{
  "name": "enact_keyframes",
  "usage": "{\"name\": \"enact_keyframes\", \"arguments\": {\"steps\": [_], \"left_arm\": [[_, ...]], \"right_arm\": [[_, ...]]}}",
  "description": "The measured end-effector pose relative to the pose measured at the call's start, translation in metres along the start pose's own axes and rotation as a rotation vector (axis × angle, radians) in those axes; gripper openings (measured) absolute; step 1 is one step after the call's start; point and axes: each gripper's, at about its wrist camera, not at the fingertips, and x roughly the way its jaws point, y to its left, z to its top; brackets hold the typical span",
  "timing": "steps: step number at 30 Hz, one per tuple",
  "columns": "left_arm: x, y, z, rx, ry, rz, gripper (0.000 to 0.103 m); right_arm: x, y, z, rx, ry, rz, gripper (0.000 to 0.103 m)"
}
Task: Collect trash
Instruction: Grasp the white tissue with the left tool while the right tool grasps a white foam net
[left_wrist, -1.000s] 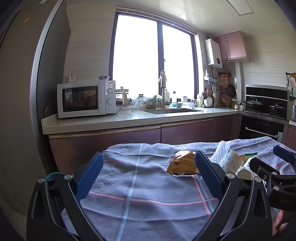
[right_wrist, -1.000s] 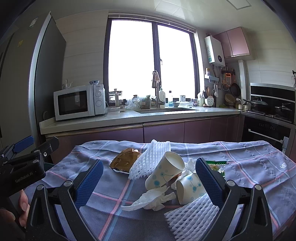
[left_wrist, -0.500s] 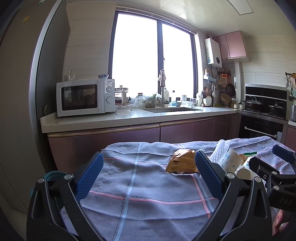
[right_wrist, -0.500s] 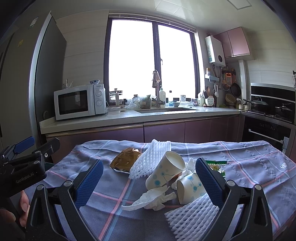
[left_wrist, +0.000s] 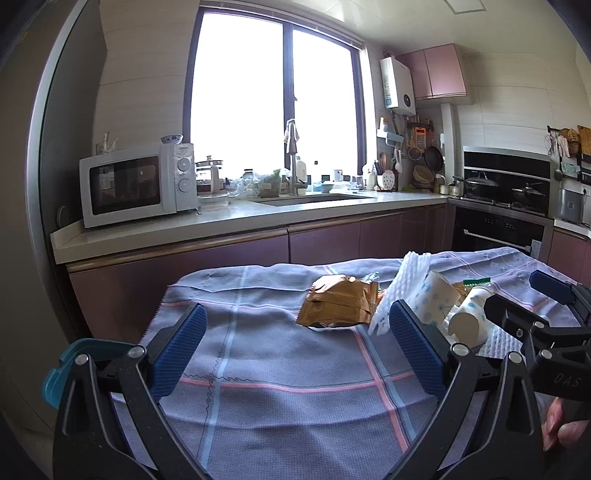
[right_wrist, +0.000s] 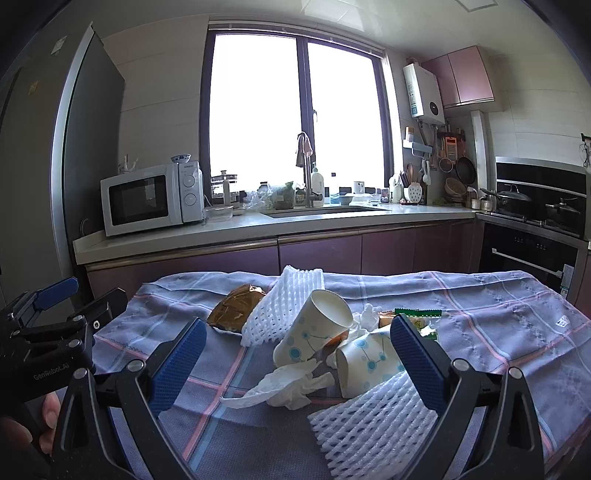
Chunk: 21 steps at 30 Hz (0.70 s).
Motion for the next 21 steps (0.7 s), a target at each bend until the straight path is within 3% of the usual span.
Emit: {"name": "enact_keyframes", "arguments": {"steps": [9, 13, 18, 21], "left_arm": [[0.035, -0.046, -0.016, 0.115, 0.128, -0.206, 0.097], [0.054, -0.062, -0.022, 0.14, 0.21, -0.297, 0.097], [0.077, -0.076, -0.027, 0.135, 0.314, -0.404, 0.087], [0.093, -0.083, -0.03, 0.132, 0.373, -0.442, 0.074]], "right_arm": [[0.012, -0.063, -0.024, 0.105, 0.143, -0.084, 0.096], [0.018, -0.086, -0.032, 0.179, 0.193, -0.073, 0.096], [0.029, -0.105, -0.043, 0.264, 0.263, -0.021, 0.096], [0.032, -0.107, -0.047, 0.284, 0.284, 0.014, 0.092]]}}
